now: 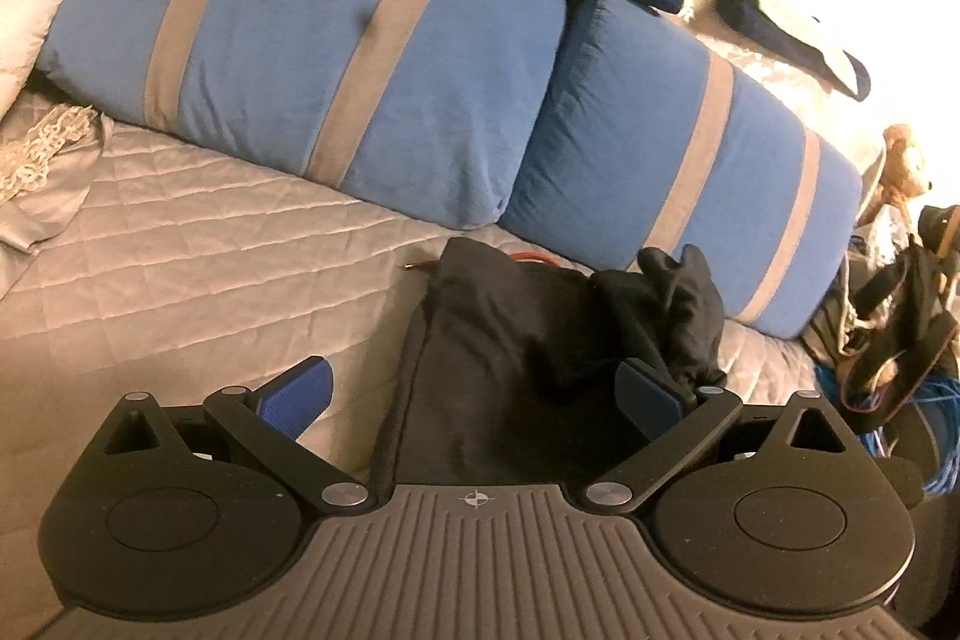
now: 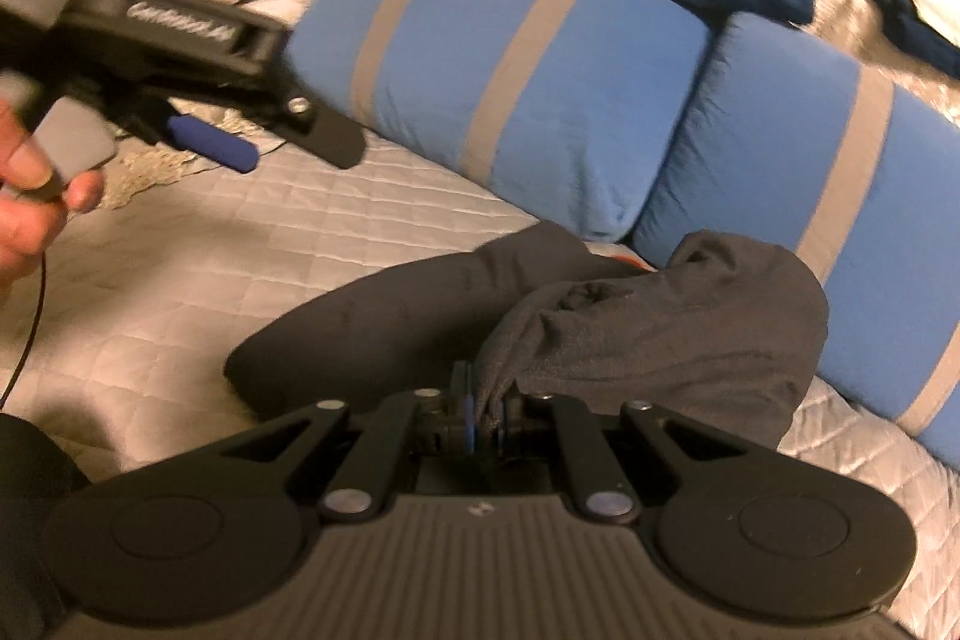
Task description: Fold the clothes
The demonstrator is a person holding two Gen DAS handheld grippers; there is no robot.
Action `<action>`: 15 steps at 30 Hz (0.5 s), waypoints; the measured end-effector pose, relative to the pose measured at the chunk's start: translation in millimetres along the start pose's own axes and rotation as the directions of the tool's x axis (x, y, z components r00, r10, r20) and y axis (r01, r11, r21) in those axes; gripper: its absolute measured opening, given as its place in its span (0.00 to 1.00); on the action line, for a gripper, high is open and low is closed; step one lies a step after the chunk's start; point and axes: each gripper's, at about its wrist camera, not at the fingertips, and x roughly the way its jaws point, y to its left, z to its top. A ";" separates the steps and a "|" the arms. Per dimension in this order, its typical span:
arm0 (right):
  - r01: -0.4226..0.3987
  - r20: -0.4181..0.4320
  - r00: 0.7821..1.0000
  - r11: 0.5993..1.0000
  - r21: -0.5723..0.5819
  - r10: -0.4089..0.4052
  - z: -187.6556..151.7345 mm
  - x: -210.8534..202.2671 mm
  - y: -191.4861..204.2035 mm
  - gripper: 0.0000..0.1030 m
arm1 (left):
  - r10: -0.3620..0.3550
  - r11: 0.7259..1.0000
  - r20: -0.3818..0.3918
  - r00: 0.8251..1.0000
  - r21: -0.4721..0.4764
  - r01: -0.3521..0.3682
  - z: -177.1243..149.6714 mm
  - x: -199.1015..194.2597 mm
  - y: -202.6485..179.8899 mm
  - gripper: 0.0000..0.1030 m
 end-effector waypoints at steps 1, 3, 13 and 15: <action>-0.001 0.003 1.000 1.000 -0.011 0.001 0.1 -0.1 4.2 0.07 | -0.005 1.000 -0.002 1.000 -0.006 0.005 0.1 0.4 1.3 1.00; -0.009 0.005 1.000 0.999 -0.035 0.009 -0.9 -0.1 10.1 0.07 | -0.015 1.000 -0.007 1.000 -0.017 0.014 0.3 1.1 3.9 1.00; -0.013 0.001 1.000 0.999 -0.046 0.013 -6.0 -3.5 12.3 0.07 | -0.223 0.959 -0.093 0.970 -0.201 0.201 11.4 42.9 18.4 1.00; -0.013 0.002 1.000 0.999 -0.048 0.013 -7.4 -4.3 12.6 0.07 | -0.276 0.935 -0.117 0.954 -0.264 0.238 16.2 61.1 20.3 1.00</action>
